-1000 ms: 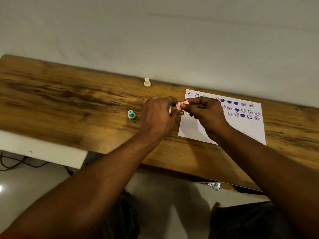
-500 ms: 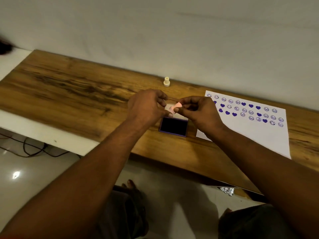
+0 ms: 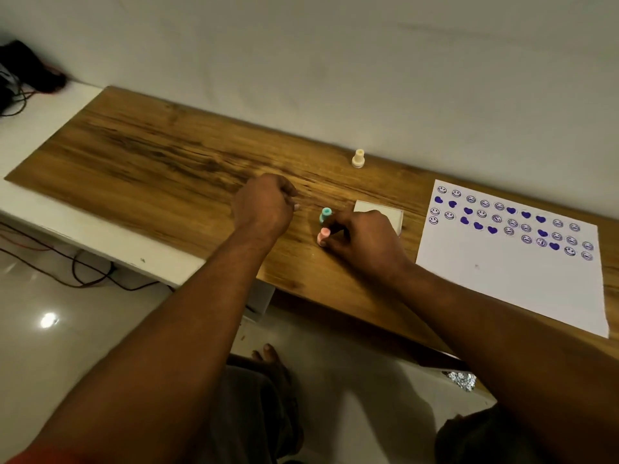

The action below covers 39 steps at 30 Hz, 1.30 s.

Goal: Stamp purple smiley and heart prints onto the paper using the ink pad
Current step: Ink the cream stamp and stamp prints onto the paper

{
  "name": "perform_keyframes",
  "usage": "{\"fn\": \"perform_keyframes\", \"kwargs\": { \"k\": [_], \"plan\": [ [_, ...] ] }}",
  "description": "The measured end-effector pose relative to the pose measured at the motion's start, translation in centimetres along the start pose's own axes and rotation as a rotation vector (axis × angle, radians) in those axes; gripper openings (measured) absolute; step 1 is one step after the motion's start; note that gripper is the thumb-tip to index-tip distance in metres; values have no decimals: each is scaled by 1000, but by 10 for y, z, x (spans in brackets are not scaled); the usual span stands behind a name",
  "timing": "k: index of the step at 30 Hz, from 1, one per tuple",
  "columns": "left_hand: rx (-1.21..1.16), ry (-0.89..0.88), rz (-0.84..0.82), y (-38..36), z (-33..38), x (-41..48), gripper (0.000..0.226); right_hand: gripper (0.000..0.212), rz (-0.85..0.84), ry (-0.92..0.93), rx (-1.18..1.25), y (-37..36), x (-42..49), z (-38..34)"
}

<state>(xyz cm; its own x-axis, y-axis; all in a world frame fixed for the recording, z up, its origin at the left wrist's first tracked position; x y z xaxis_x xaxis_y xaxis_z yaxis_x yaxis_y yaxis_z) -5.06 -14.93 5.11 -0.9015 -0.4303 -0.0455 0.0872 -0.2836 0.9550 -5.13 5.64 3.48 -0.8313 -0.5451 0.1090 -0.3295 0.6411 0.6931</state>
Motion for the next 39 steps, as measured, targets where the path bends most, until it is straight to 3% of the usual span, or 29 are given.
{"fn": "perform_keyframes", "kwargs": {
  "k": [6,12,15,18,20,24,30,34,37,39],
  "plan": [
    [14,0,-6,0,3,0,27,32,24,48,-34,-5,-1,-4],
    [22,6,28,1,5,2,28,45,28,60,-30,8,-4,-5],
    [17,-3,49,0,5,4,24,37,140,29,37,33,2,4],
    [-16,3,93,1,8,5,22,27,318,-116,107,59,23,30],
    [-27,-4,120,1,12,4,21,37,358,-157,86,68,46,45],
    [-68,-26,159,2,20,4,30,52,319,-138,-45,70,98,52],
    [-53,-42,197,1,25,6,36,35,150,-196,-117,53,127,62],
    [-65,-85,215,1,37,1,37,37,115,-233,-167,54,119,63],
    [-120,-179,212,4,55,-6,40,39,193,-271,-28,73,94,58],
    [-182,-286,220,8,73,-18,45,40,302,-333,282,91,65,55]
  ]
}}
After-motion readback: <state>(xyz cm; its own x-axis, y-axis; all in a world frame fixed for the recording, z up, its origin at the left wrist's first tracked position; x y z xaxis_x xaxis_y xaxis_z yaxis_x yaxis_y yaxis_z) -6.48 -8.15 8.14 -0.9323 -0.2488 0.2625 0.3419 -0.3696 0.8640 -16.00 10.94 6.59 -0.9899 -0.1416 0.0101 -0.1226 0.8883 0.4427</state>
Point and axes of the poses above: each hand's wrist, its own x-axis towards the middle knuckle, its own y-axis out of the back of the hand, z = x × y, the point moved 4 cm from there along x, towards the middle knuckle, and after that the axes turned 11 degrees about x, right-handed, at the moved point
